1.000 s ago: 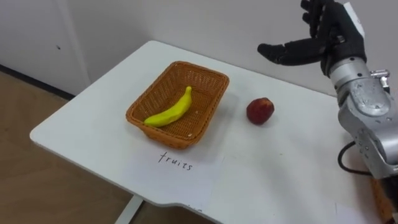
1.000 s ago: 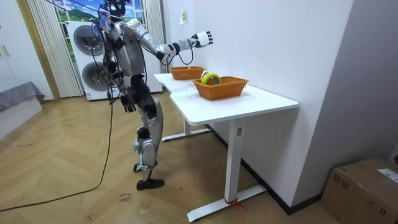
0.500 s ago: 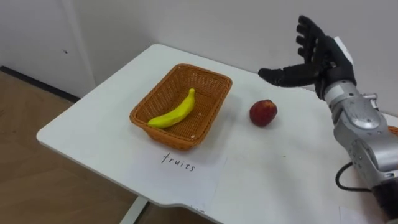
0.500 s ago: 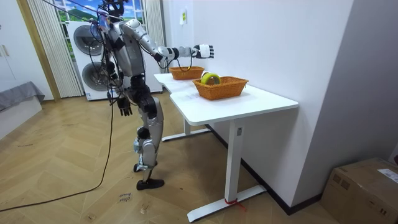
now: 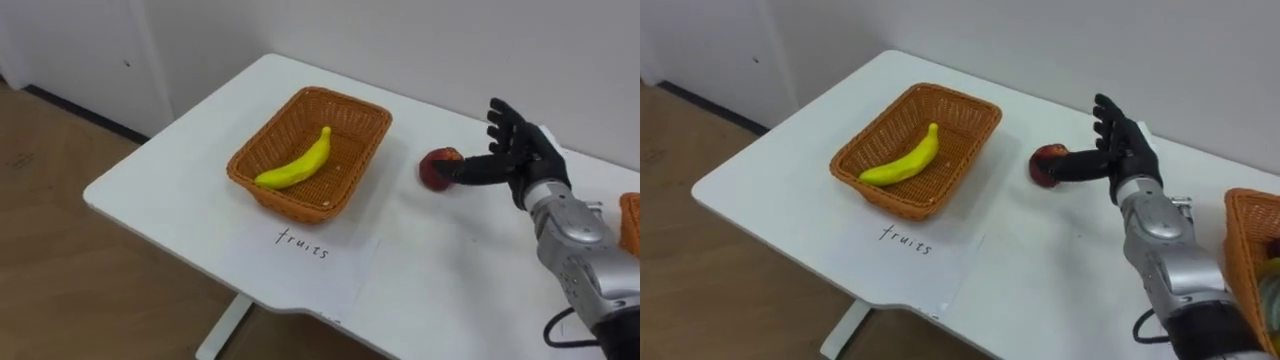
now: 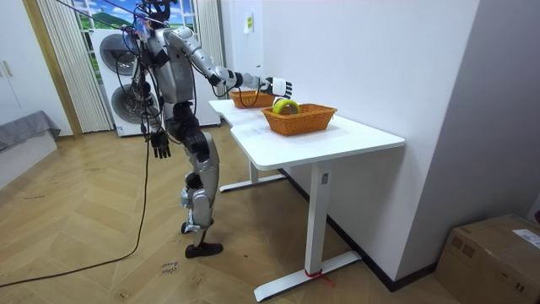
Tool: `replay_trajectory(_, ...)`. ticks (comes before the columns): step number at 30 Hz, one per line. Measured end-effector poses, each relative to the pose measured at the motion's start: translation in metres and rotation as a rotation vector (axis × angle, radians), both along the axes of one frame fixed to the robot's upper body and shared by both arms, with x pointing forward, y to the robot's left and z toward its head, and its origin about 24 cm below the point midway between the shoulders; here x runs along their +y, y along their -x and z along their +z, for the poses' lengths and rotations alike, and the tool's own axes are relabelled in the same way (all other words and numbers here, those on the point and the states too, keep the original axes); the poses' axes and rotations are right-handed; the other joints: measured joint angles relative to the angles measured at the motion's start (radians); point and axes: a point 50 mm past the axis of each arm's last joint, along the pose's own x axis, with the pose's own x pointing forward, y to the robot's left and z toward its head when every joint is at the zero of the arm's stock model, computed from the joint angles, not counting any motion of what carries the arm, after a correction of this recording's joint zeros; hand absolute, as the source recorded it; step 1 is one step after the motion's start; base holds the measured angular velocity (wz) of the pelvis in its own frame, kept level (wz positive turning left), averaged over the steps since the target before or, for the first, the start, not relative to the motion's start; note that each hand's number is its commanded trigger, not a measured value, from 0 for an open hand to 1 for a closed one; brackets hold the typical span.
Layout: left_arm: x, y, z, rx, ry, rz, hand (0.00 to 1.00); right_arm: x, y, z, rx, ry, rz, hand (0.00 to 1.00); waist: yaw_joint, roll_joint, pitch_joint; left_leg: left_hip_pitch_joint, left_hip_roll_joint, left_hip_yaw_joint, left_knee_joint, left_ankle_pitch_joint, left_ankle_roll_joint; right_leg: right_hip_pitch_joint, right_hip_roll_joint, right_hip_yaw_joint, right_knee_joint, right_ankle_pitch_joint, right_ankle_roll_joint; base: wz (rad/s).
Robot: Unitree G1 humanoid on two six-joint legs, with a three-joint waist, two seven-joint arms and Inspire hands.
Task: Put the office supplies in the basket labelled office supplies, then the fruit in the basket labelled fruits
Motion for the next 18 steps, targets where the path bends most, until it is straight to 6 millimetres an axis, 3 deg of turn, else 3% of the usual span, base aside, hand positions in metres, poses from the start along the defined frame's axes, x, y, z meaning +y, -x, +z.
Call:
replay_trajectory(3,-0.003,-0.009,-0.001,-0.037,0.009,-0.004,0.0,-0.003,0.001,-0.004,0.013,-0.002,-0.011,0.0,0.001,0.006,0.0058,-0.034,0.0,0.001,0.008,0.001,0.001,-0.031,-0.004,0.002,0.018,0.0,-0.001,0.0)
replay_trajectory(11,-0.01,-0.013,-0.003,-0.059,0.016,-0.053,0.0,-0.007,0.003,-0.008,0.016,0.003,-0.028,0.0,-0.001,0.013,0.0121,-0.081,0.004,0.011,0.008,0.001,0.001,-0.089,-0.005,0.012,0.034,0.0,-0.002,-0.03)
replay_trajectory(18,-0.013,-0.013,-0.004,-0.055,0.03,-0.077,0.0,-0.009,-0.002,-0.005,0.002,0.011,-0.035,0.0,0.0,0.012,0.0125,-0.093,0.005,0.011,0.009,0.001,0.001,-0.1,-0.005,0.012,0.034,0.0,-0.002,0.0)
